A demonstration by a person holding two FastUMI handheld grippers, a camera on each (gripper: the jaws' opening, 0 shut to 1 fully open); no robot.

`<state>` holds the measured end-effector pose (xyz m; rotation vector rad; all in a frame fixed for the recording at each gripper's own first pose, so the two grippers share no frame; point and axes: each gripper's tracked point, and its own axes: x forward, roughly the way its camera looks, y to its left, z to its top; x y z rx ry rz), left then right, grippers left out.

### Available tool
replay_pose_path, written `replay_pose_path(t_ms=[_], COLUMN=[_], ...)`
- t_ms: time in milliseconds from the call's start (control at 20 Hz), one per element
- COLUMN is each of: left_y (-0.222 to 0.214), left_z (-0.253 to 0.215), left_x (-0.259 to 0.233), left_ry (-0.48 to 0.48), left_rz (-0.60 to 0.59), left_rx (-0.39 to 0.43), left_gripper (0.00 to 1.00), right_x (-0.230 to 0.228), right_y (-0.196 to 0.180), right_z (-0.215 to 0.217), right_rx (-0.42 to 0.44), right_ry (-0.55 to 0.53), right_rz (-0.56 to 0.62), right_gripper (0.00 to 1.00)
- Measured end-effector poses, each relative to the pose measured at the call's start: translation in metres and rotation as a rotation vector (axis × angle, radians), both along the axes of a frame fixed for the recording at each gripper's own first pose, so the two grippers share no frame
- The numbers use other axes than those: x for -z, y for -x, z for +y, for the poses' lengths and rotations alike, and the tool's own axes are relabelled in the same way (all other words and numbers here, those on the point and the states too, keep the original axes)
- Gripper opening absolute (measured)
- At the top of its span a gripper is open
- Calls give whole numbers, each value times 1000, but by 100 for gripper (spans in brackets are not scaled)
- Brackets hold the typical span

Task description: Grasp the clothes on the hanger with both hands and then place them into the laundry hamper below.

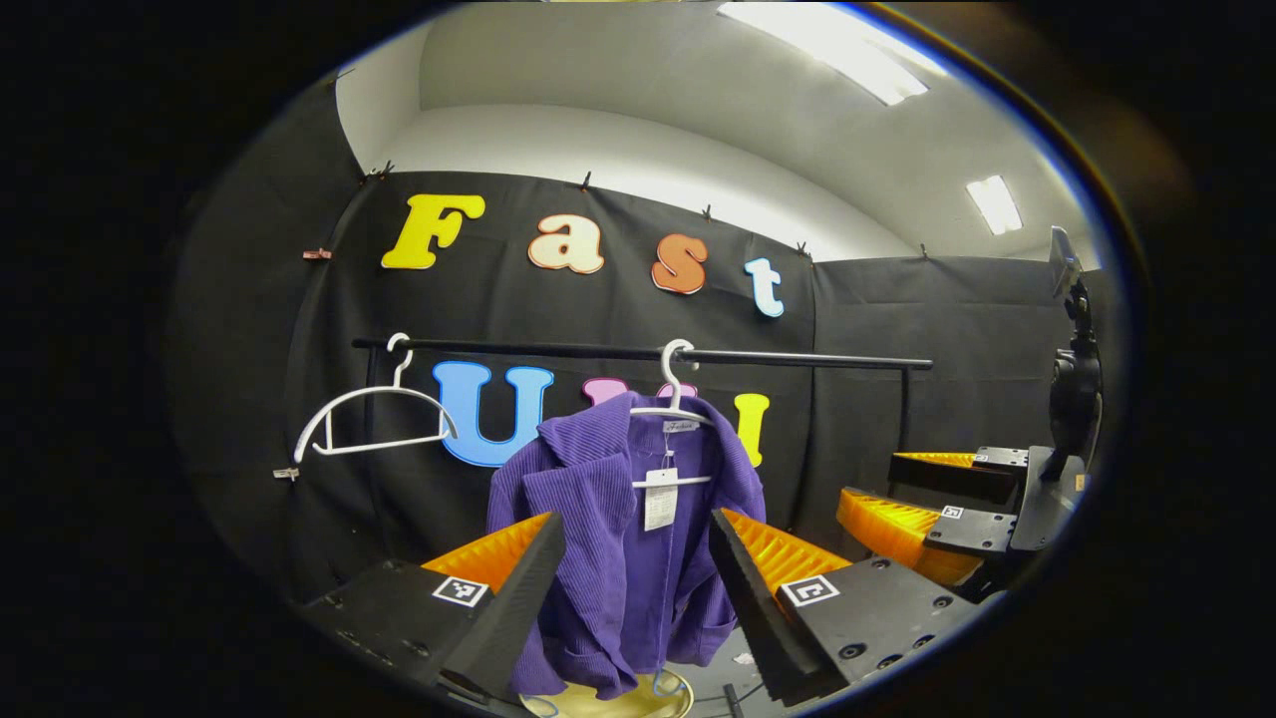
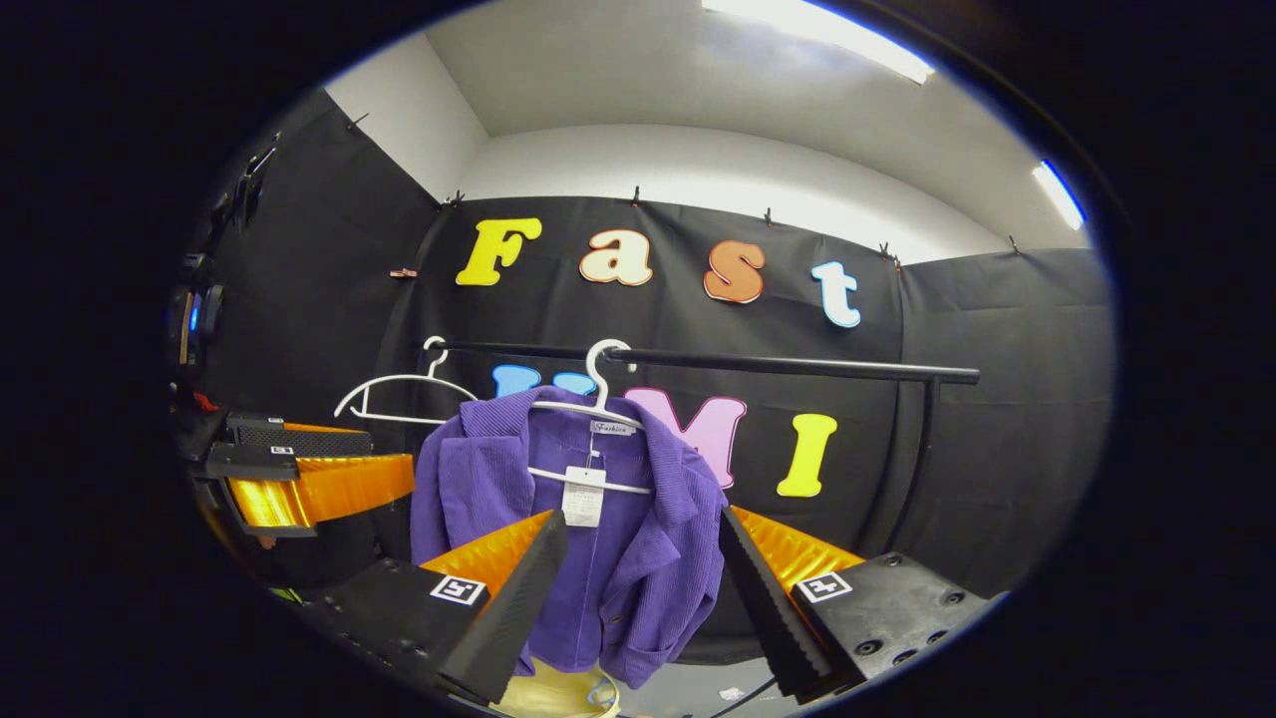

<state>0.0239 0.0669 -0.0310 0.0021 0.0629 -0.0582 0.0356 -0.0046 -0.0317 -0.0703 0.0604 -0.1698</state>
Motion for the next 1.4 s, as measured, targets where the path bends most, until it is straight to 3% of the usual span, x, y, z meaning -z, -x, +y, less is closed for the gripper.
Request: replay_pose_path(t_ms=[300,500,750,950,1150,1400], left_y=[-50,-79,-108,-119,-128,-145], left_z=[23,33,42,69,56,23], left_x=[19,48,73,77,80,82], left_ry=[9,36,44,62,111,104], left_rz=[-27,10,50,49,62,93], left_rx=[-75,-129,-198,-317,-269,-193], left_gripper=[90,90,88,88,88,78], right_x=[59,100,158,168,182,198], right_y=[-57,-90,-117,-134,-148,-153], right_z=[-24,-52,-55,-54,-51,-45], right_rx=[-106,-104,-154,-194,-238,-263], right_ry=[-70,-109,-194,-212,-219,-281], right_rz=[66,92,190,191,215,236], right_gripper=[97,96,96,97,97,97])
